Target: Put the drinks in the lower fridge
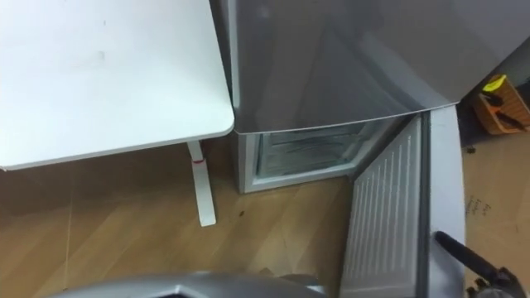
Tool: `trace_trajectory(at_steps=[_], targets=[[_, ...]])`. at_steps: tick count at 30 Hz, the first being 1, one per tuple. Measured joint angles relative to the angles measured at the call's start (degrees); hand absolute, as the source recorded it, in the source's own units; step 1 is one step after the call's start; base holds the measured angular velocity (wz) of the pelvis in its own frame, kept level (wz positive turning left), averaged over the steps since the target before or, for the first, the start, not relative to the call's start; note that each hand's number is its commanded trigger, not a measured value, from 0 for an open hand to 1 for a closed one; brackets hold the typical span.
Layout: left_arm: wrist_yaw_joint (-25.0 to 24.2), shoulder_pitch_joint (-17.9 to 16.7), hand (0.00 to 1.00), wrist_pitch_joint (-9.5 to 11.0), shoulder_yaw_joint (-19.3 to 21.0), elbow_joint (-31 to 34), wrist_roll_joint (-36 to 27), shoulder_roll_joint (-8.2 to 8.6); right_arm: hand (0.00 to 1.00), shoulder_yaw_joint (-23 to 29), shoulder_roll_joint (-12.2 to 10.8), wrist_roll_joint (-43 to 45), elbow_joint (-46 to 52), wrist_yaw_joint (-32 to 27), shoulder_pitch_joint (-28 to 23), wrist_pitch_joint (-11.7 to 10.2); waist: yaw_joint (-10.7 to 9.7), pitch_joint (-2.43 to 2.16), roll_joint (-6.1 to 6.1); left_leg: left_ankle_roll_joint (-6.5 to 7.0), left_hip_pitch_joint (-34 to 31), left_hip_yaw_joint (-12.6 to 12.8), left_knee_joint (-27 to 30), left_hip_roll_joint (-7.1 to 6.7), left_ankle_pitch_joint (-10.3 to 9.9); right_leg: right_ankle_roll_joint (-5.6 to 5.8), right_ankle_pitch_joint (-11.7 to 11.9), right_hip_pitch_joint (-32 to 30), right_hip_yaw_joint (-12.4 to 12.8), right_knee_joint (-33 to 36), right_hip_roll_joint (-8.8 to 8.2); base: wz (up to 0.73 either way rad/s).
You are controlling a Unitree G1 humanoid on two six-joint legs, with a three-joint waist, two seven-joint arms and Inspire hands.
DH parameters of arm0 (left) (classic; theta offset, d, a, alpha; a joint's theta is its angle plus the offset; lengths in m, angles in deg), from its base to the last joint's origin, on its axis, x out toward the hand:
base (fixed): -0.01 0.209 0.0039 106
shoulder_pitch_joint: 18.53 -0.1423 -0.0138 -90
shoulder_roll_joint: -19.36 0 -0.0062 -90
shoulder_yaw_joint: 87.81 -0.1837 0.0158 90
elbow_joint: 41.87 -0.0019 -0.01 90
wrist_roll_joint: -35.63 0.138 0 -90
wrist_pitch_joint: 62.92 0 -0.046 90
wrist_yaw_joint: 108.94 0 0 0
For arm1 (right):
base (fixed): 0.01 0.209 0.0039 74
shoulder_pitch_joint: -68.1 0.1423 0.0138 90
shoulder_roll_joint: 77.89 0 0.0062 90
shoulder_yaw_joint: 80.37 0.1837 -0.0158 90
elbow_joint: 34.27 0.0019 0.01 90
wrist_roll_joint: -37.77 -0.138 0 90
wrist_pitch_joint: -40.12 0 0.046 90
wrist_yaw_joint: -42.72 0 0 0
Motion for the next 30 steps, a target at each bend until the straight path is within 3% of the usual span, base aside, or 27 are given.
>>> trace_trajectory(at_steps=[3, 6, 11, 17, 24, 30], targets=[[0.1, 0.9, 0.0, 0.1, -1.0, -0.7, 0.2, 0.25, 0.0, -1.9, -2.7, -1.5, 1.8, 1.9, -0.1, -0.3, 0.4, -0.04, -0.36, -0.23, -0.1, -0.1, 0.5, 0.29, -0.4, -0.12, 0.1, 0.0, 0.6, -0.3, 0.4, -0.01], [0.1, 1.6, 0.0, 0.1, -1.0, -1.2, 0.5, 0.89, 0.0, -4.3, -5.5, -6.2, 3.7, 4.4, -0.7, -0.7, 1.0, -0.11, 0.36, -0.36, -0.2, -0.1, 1.3, 0.54, -0.7, -0.27, 0.2, 0.2, 0.6, -0.6, 0.54, -0.01], [0.7, 1.7, 0.0, 1.5, -1.2, -1.2, 0.5, 2.99, 0.0, -6.4, -10.4, -14.3, 5.2, 7.8, 0.8, -1.8, 1.5, -0.11, 3.05, -0.31, -0.4, 0.0, 1.0, 0.42, -0.7, -0.18, 0.3, 0.0, 0.5, -0.9, 0.47, 0.0], [3.1, 1.7, 0.0, 2.9, -1.3, -1.1, 0.1, 4.37, 0.0, -11.2, -12.1, -20.6, 7.5, 10.0, 1.5, -2.0, 1.9, -0.2, 4.37, -0.33, -0.3, 0.1, 1.0, 0.42, -0.7, -0.18, 0.3, 0.1, 0.0, -1.0, 0.43, 0.01], [3.4, 2.7, 0.0, 3.9, -2.8, -1.0, -1.0, 4.39, 0.0, -17.8, -12.9, -22.7, 8.9, 12.5, 1.4, -1.9, 2.3, 0.04, 3.5, -0.34, 0.9, 1.5, 0.6, 0.43, -0.7, -0.16, 0.3, 0.6, 1.4, -1.0, 0.47, -0.09], [3.3, 4.6, 0.0, 3.9, -5.8, -1.1, -2.3, 4.75, 0.0, -18.6, -14.0, -21.7, 8.9, 13.6, 1.3, -1.8, 2.3, -0.11, 3.99, -0.27, 0.7, 3.2, -0.3, 0.52, -0.8, 0.09, 0.6, -0.8, 3.8, -0.8, 0.92, -0.17]])
